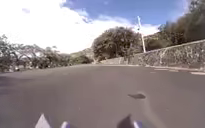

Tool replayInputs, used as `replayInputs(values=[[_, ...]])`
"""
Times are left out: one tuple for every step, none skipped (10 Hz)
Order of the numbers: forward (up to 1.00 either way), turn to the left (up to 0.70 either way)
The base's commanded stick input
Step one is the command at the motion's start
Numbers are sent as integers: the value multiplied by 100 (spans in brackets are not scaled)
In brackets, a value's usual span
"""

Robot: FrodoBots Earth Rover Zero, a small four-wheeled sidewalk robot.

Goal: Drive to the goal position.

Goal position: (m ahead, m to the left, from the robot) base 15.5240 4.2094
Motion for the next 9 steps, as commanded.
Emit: replayInputs(values=[[85, 0], [85, 0], [85, 0], [85, 0], [85, 0], [85, 0], [85, 0], [85, 0], [85, 0]])
